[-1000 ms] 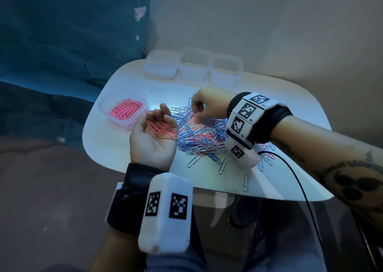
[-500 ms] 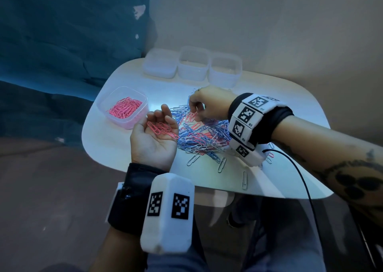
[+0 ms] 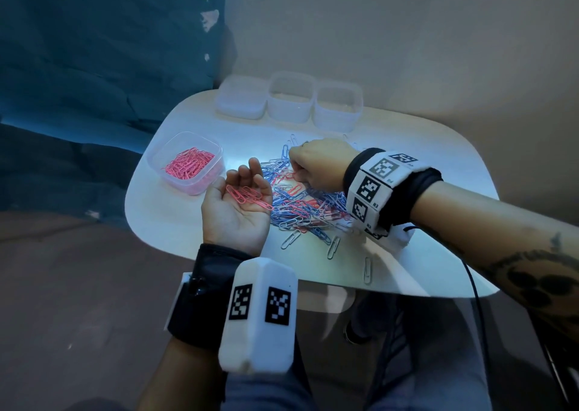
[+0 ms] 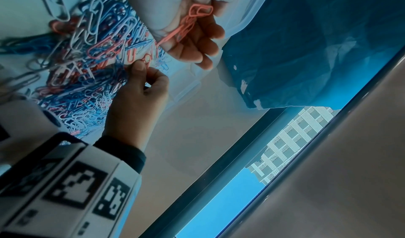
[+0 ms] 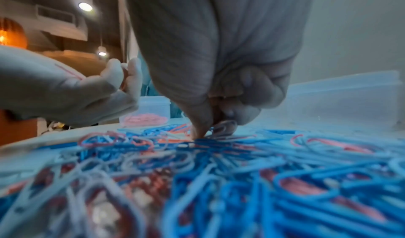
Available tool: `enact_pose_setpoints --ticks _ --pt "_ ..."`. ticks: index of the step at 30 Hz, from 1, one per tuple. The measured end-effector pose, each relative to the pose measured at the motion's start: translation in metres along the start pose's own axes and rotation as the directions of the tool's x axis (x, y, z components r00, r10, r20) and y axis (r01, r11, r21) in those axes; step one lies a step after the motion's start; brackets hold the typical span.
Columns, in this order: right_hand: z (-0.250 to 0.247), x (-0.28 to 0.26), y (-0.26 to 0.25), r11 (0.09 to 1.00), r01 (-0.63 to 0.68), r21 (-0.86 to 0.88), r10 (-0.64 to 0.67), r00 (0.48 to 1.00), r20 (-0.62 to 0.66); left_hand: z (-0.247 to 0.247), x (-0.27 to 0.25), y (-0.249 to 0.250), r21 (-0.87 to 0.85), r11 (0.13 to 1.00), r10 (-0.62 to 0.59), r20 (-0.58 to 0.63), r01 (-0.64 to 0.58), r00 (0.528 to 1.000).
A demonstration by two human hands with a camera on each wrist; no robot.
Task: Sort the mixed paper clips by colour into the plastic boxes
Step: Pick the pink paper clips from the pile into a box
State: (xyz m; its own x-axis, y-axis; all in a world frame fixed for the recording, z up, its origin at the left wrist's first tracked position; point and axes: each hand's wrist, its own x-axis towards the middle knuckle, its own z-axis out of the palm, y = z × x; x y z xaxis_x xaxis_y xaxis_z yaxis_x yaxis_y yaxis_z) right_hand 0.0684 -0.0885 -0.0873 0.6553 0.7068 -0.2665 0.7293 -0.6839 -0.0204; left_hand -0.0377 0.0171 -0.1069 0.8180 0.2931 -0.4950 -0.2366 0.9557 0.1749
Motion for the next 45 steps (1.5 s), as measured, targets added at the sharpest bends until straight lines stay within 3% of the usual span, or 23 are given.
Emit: enact_pose_setpoints --ticks 2,7,11,15,21,25,27,29,31,34,35,37,40,43,45 --pt "-0.005 -0.002 0.003 1.000 -0.011 0.023 0.012 1.000 -0.007 0.001 0.000 -0.001 0.016 1.000 0.000 0.006 0.000 1.000" --pt "-0.029 -0.015 0.021 0.950 -0.026 0.312 0.013 0.999 0.044 0.003 0.004 -0.008 0.075 0.997 -0.019 0.029 0.017 0.999" --pt "-0.050 -0.036 0.017 0.773 0.054 0.632 -0.089 0.996 0.025 0.012 0.002 -0.026 0.160 0.985 -0.078 0.047 0.070 0.996" --pt "-0.050 -0.046 0.001 0.639 0.055 0.767 -0.130 0.991 0.037 0.019 -0.003 -0.044 0.104 0.987 -0.136 0.111 0.125 0.984" --pt "-0.039 -0.050 -0.003 0.498 0.034 0.867 0.073 0.994 -0.081 0.032 -0.009 -0.046 0.093 0.993 -0.082 0.125 0.070 0.989" --pt "-0.036 -0.051 -0.007 0.520 0.038 0.853 0.089 0.991 -0.098 0.035 -0.009 -0.047 0.103 0.992 -0.090 0.142 0.076 0.986" --pt "-0.040 -0.051 -0.002 0.455 0.073 0.888 0.157 0.974 -0.161 0.034 -0.010 -0.045 0.082 0.992 -0.106 0.148 0.094 0.983" --pt "-0.041 -0.050 0.009 0.362 0.117 0.925 0.300 0.925 -0.234 0.032 -0.009 -0.040 0.073 0.991 -0.122 0.151 0.112 0.981" --pt "-0.038 -0.044 0.021 0.412 0.073 0.908 0.354 0.906 -0.234 0.027 -0.007 -0.029 0.033 0.994 -0.110 0.167 0.106 0.980" --pt "-0.027 -0.031 0.020 0.758 -0.090 0.646 0.215 0.969 -0.117 0.018 -0.007 -0.006 -0.057 0.997 -0.034 0.178 0.045 0.983" --pt "-0.024 -0.026 0.017 0.839 -0.113 0.532 0.180 0.981 -0.075 0.016 -0.007 0.000 -0.041 0.999 -0.014 0.177 0.021 0.984" --pt "-0.021 -0.019 0.010 0.907 -0.130 0.401 0.155 0.988 -0.031 0.013 -0.008 0.009 0.032 0.999 0.018 0.169 -0.024 0.985" --pt "-0.023 -0.019 -0.001 0.869 -0.116 0.480 0.146 0.989 -0.025 0.012 -0.010 0.013 0.083 0.995 0.033 0.153 -0.047 0.988" --pt "-0.028 -0.032 -0.020 0.665 -0.113 0.738 0.114 0.992 0.049 0.017 -0.016 0.010 0.134 0.990 0.019 0.137 -0.037 0.990" --pt "-0.026 -0.040 -0.031 0.622 -0.098 0.777 0.089 0.995 0.054 0.022 -0.021 0.003 0.171 0.985 0.011 0.105 -0.029 0.994"
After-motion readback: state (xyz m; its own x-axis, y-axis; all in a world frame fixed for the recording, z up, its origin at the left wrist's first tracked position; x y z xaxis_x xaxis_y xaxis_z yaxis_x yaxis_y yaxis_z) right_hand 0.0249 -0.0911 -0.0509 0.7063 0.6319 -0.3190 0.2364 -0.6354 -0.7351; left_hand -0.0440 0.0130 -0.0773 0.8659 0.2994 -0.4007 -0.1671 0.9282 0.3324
